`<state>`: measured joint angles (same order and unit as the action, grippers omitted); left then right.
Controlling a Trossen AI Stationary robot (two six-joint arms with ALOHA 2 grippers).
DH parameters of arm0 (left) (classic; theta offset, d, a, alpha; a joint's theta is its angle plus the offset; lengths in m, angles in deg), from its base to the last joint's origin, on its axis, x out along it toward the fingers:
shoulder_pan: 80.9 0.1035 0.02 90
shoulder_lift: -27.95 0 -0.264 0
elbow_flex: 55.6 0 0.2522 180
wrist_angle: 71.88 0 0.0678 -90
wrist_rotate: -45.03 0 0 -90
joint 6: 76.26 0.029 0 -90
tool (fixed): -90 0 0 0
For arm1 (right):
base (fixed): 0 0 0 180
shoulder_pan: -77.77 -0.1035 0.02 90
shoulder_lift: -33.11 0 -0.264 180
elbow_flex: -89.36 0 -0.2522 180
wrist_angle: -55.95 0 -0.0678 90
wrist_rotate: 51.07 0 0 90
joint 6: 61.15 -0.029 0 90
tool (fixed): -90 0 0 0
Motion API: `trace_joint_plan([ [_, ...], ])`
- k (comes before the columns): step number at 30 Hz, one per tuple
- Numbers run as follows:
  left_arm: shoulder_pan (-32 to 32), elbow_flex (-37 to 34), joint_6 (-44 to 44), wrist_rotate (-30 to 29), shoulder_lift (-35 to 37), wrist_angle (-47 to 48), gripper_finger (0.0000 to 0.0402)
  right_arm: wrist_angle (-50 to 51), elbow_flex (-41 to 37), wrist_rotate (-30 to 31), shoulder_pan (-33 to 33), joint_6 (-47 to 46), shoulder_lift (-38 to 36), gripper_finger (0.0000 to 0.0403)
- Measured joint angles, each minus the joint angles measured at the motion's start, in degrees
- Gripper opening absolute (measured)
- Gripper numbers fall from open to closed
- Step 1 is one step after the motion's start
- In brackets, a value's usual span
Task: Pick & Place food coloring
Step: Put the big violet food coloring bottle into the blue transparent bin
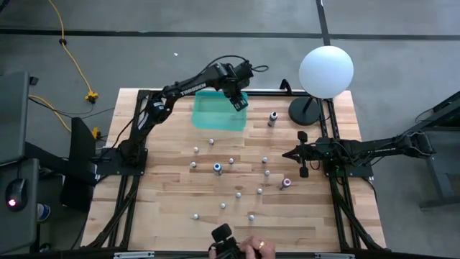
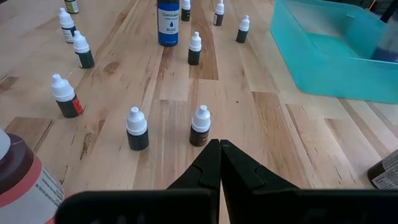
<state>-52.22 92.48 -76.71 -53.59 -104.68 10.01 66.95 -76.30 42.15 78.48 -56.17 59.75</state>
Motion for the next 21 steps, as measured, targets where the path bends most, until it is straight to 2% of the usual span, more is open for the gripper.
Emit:
trace_joint_plan([
  [21,-1.02,0.03,4.45,-2.55,-3.11,-5.74,0.0104,-0.02,0.0,0.02,0.02,0.0,0.0,0.0],
])
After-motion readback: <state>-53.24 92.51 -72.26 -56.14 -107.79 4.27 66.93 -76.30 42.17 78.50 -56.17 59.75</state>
